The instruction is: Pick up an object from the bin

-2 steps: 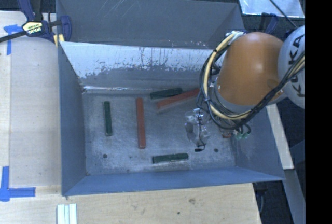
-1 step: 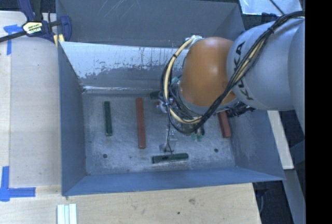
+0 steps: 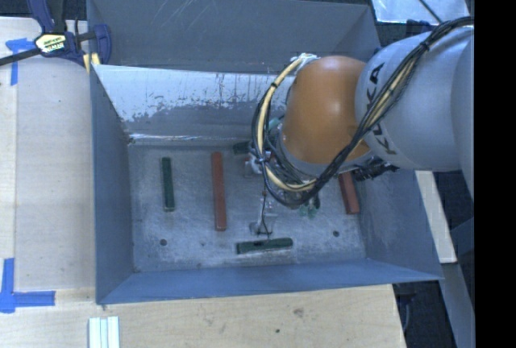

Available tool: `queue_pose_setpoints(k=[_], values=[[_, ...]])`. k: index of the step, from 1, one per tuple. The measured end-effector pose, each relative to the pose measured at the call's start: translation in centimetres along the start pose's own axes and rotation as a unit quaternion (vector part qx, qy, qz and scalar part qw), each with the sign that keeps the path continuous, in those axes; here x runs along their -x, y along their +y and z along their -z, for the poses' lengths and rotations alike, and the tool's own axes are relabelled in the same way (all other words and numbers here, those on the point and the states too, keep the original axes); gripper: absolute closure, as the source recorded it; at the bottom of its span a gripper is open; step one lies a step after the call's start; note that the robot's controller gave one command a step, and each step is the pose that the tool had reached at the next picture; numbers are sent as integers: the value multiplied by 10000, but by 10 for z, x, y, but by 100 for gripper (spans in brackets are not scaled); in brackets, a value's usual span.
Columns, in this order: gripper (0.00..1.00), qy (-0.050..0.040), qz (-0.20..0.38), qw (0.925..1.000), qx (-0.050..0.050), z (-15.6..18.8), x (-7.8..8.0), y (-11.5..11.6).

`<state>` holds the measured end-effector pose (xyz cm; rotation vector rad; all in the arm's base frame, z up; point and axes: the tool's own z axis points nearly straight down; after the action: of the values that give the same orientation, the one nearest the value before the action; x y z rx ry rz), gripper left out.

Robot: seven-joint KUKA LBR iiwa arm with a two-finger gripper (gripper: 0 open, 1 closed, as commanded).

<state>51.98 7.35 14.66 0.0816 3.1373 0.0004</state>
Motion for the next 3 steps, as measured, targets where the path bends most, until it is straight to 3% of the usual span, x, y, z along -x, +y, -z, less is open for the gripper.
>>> queue_pose_setpoints(k=[1, 2, 3], values=[[0, -42, 980, 9952, -4, -34, 10, 28], [0, 34, 2125, 9771, 7, -63, 2, 47], [0, -12, 2449, 9696, 3, -48, 3, 46]])
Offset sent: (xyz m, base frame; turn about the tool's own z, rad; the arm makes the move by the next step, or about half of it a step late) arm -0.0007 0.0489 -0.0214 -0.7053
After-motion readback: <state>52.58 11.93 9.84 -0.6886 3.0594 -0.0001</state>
